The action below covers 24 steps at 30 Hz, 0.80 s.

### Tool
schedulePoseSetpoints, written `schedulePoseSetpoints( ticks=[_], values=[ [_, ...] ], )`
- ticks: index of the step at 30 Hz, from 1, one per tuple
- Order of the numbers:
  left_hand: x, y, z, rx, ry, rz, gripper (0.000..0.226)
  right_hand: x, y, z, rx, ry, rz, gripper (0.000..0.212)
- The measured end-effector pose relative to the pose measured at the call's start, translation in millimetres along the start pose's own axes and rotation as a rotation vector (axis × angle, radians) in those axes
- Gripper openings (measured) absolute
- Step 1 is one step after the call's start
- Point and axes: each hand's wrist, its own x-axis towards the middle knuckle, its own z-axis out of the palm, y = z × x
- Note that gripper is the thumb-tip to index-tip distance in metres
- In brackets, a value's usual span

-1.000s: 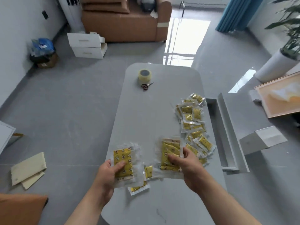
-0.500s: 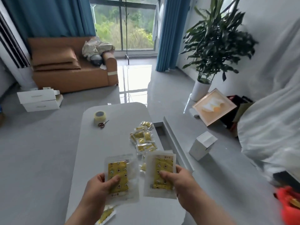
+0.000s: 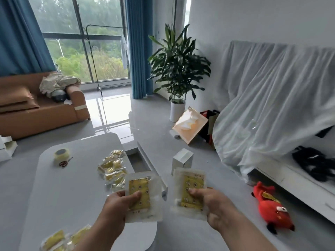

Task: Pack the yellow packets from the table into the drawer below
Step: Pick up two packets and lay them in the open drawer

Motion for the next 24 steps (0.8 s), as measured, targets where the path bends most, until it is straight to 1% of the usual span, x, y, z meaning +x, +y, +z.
schedulePoseSetpoints(
  ticks=[2,4,5,9,11,14,15,17,19,21,24],
  values=[
    [-2.5,1.7,29.0,0.021,-0.045,-0.009,0.033,-7.5,-10.7,-25.7,0.017,0.009,-0.024,0.017],
    [1.2,2.5,56.9,0.04,-0.088,-0.017,0.045,-8.7,-21.0,-48.3,0.042,0.019,-0.036,0.014],
    [5.1,2.3,70.3,0.049,-0.097,-0.018,0.044,-7.3,-25.6,-58.4,0.05,0.028,-0.038,0.013],
    [32.1,-1.9,120.7,0.087,-0.104,-0.016,0.017,16.0,-43.7,-96.2,0.084,0.089,-0.028,0.021],
    [50.9,-4.4,142.8,0.087,-0.108,-0.03,0.01,35.8,-54.7,-113.1,0.098,0.113,-0.024,0.017],
    [95.7,-6.1,176.6,0.082,-0.081,-0.058,0.011,79.1,-83.3,-133.7,0.107,0.143,-0.019,0.017],
    [109.0,-3.8,186.6,0.081,-0.066,-0.064,0.011,92.9,-94.3,-137.2,0.105,0.163,-0.021,0.02],
    [172.6,7.7,224.5,0.094,-0.061,-0.096,0.015,155.5,-140.0,-153.8,0.064,0.17,-0.006,0.029],
    [199.8,18.8,246.2,0.097,-0.074,-0.089,0.022,181.6,-166.1,-159.9,0.045,0.146,0.0,0.035],
    [198.6,23.4,248.5,0.108,-0.07,-0.081,0.021,182.9,-170.1,-156.4,0.041,0.123,0.008,0.029],
    [209.9,31.7,254.8,0.092,-0.054,-0.088,0.012,195.6,-183.1,-153.0,0.062,0.12,-0.01,0.019]
  ],
)
